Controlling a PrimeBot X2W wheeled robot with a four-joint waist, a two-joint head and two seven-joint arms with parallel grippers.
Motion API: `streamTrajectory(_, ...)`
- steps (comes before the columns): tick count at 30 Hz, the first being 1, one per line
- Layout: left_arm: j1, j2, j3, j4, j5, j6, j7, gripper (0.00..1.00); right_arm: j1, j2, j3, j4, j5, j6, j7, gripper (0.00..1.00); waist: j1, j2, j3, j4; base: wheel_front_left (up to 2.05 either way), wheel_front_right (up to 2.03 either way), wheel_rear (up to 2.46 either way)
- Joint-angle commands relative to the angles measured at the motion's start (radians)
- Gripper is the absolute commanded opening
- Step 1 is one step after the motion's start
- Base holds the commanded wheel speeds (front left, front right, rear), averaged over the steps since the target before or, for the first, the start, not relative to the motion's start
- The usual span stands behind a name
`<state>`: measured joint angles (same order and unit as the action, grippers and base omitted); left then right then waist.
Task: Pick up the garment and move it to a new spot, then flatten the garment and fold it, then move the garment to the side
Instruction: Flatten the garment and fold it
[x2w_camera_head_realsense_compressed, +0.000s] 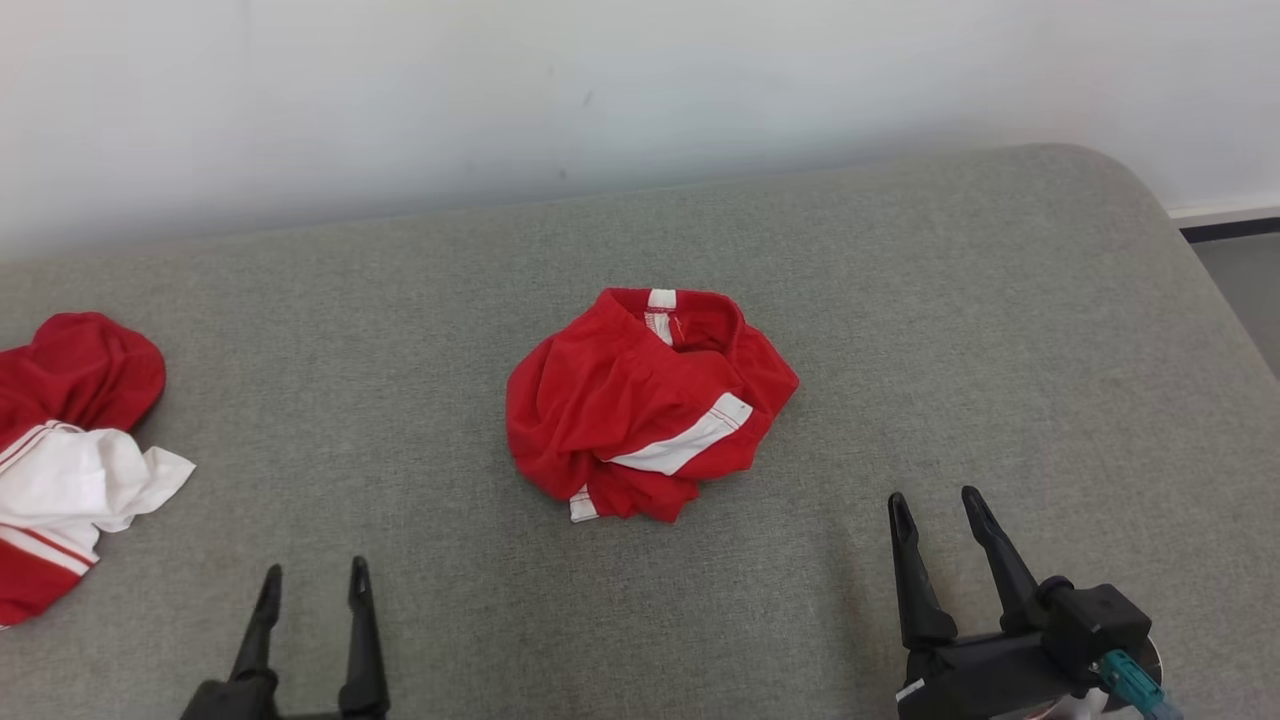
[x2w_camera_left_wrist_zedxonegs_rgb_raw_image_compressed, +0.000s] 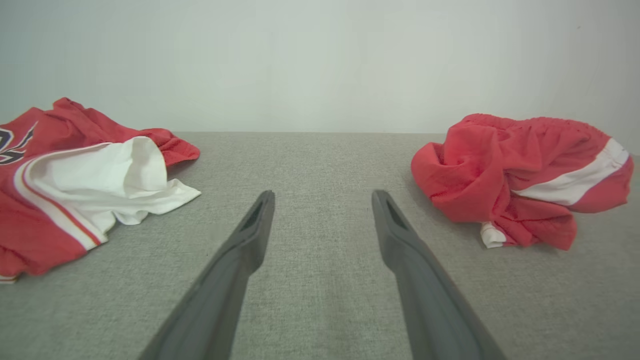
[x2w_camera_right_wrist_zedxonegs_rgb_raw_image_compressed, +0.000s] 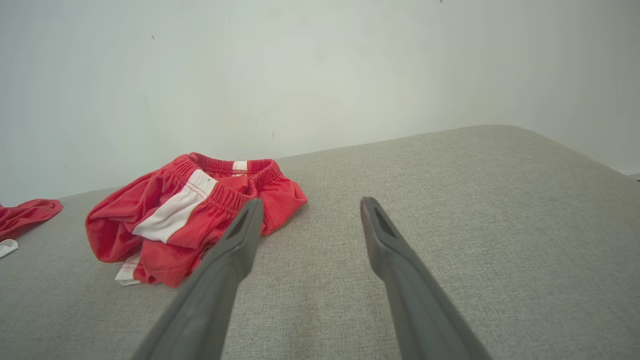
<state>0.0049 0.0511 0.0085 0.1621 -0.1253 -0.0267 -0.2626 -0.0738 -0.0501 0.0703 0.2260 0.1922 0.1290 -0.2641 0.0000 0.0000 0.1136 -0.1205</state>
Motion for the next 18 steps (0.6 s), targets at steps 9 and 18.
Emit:
streamTrajectory(9, -0.137, -0.001, -0.12, 0.125, -0.053, -0.035, -0.002, 1.0, -0.041, 0.0, 0.019, -0.005, 0.028, 0.003, -0.002, 1.0, 0.0, 0.0, 0.052, -0.077, 0.0, 0.0, 0.0)
streamTrajectory(18, -0.234, 0.001, -0.218, 0.257, -0.073, -0.047, -0.002, 1.0, -0.067, 0.0, 0.022, -0.006, 0.065, 0.003, -0.002, 1.0, 0.0, 0.0, 0.106, -0.18, 0.0, 0.0, 0.0)
